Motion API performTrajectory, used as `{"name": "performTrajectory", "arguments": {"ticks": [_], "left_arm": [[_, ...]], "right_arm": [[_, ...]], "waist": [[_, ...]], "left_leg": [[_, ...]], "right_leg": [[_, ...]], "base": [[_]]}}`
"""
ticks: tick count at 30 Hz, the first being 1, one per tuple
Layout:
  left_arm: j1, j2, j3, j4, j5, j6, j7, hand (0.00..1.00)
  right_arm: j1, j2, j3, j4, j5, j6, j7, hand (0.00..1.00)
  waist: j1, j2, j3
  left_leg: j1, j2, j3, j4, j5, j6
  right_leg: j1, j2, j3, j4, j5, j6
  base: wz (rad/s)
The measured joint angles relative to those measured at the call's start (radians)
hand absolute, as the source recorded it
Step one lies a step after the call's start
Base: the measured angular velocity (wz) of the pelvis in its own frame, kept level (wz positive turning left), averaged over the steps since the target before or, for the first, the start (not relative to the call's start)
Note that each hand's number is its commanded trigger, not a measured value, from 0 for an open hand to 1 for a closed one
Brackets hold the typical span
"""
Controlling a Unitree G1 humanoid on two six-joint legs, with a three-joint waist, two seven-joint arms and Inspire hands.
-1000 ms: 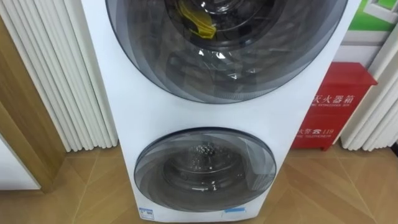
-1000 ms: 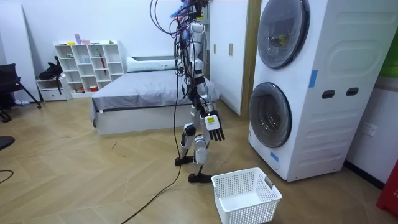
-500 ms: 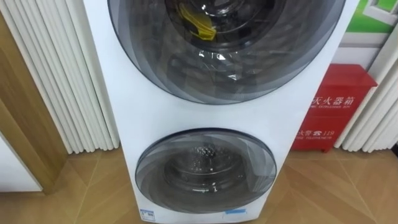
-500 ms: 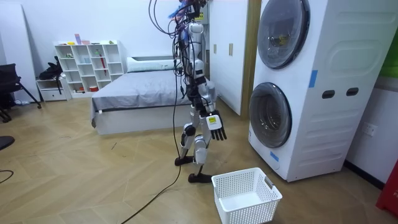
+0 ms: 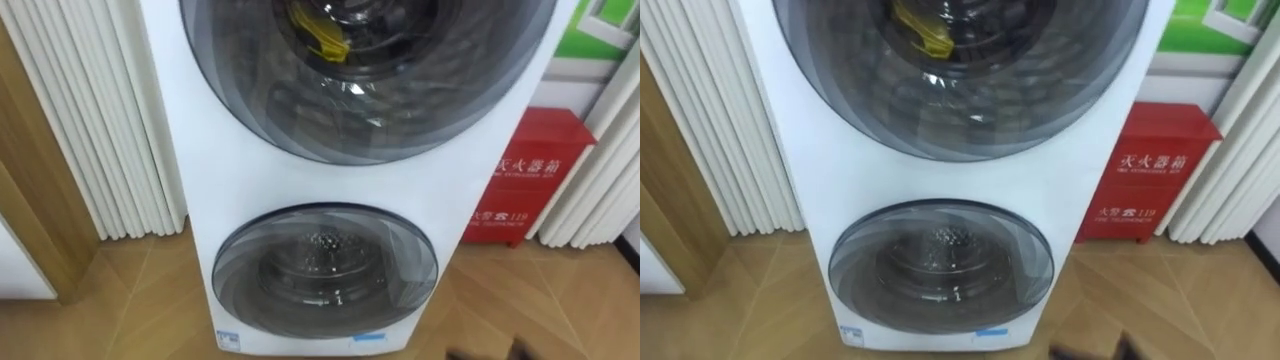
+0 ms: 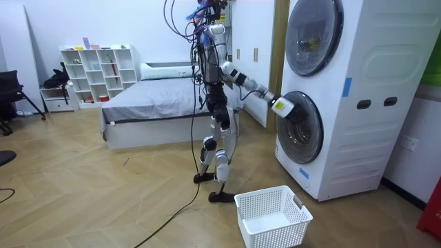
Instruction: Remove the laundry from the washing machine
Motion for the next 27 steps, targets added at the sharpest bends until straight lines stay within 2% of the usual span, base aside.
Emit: {"name": "performTrajectory", "arguments": {"ticks": [3,7,11,16,18,19,20,27], "left_arm": [[0.003,0.004,0.004,-0.009,0.011,0.022,-0.016,0.0],[0.005,0.006,0.015,-0.037,0.01,0.05,-0.021,0.0],[0.001,0.011,0.015,-0.033,0.037,0.05,-0.02,0.0],[-0.001,0.023,0.016,-0.041,0.042,0.05,-0.032,0.0],[0.0,0.029,0.022,-0.046,0.043,0.056,-0.039,0.0],[0.001,0.033,0.024,-0.055,0.045,0.066,-0.039,0.0],[0.001,0.036,0.024,-0.063,0.049,0.072,-0.039,0.0],[0.004,0.038,0.033,-0.077,0.067,0.085,-0.039,0.0]], "right_arm": [[-0.058,-0.034,-0.001,-0.09,-0.039,0.013,-0.037,0.0],[-0.183,-0.09,-0.003,-0.158,-0.042,0.035,-0.08,0.0],[-0.288,-0.15,-0.002,-0.178,-0.043,0.033,-0.117,0.0],[-0.347,-0.174,-0.003,-0.185,-0.043,0.034,-0.139,0.0],[-0.368,-0.175,-0.003,-0.185,-0.043,0.035,-0.144,0.0],[-0.384,-0.177,-0.005,-0.185,-0.043,0.036,-0.148,0.0],[-0.407,-0.178,-0.006,-0.185,-0.043,0.044,-0.148,0.0],[-0.471,-0.208,-0.005,-0.226,-0.042,0.057,-0.148,0.0]], "waist": [[0.009,-0.004,-0.0028],[0.011,-0.004,-0.0033],[0.023,-0.01,-0.0049],[0.034,-0.028,-0.003],[0.033,-0.036,-0.0052],[0.033,-0.042,-0.0087],[0.031,-0.044,-0.008],[0.035,-0.047,-0.009]], "left_leg": [[0.001,0.001,-0.003,0.0,0.0,0.0],[0.001,0.002,-0.011,0.0,0.0,0.0],[0.003,0.004,-0.027,0.0,0.0,0.0],[-0.002,0.004,-0.028,0.0,0.0,0.0],[-0.009,0.004,-0.028,0.0,0.0,0.0],[-0.017,0.003,-0.028,0.0,0.0,0.0],[-0.019,0.003,-0.028,0.0,0.0,0.0],[-0.024,0.004,-0.03,0.0,0.001,0.0]], "right_leg": [[0.002,0.0,-0.003,0.001,0.0,0.0],[0.002,0.002,-0.004,0.002,0.0,0.0],[0.003,0.003,-0.014,0.002,0.0,0.0],[0.001,0.002,-0.016,0.002,0.0,0.0],[-0.003,0.001,-0.015,0.001,0.0,0.0],[-0.014,0.001,-0.014,0.004,0.0,0.0],[-0.023,0.001,-0.013,0.011,0.0,0.0],[-0.026,0.001,-0.014,0.014,0.0,0.0]], "base": [[0.0],[0.0],[0.03],[0.0],[0.0],[0.0],[-0.04],[0.0]]}}
